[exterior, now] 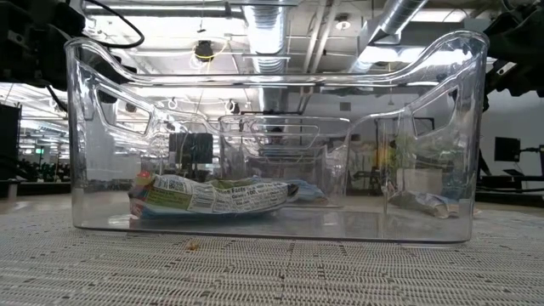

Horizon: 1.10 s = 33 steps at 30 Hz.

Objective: Pick and place Granola Bars by type
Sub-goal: Put the yellow granola bar into the top transparent bin

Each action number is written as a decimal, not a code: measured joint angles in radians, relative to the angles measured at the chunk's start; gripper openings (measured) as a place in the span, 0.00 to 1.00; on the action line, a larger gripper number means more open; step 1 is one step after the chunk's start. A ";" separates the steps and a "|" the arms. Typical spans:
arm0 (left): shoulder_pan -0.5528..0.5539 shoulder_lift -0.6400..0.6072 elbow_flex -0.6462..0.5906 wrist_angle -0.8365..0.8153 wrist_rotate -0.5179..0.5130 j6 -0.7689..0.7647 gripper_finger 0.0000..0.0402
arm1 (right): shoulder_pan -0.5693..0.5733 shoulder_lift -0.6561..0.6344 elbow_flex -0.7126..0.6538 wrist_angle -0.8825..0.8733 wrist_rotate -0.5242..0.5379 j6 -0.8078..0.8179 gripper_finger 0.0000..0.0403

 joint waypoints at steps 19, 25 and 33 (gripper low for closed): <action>0.000 0.000 -0.002 0.000 -0.001 0.002 0.39 | 0.000 0.000 0.000 0.000 0.000 0.000 0.62; 0.000 0.000 -0.002 0.000 -0.001 0.000 0.39 | 0.000 0.001 0.000 0.047 0.004 0.103 0.62; 0.000 0.000 -0.002 -0.001 -0.002 0.004 0.39 | -0.001 0.000 0.000 0.115 0.007 0.690 0.62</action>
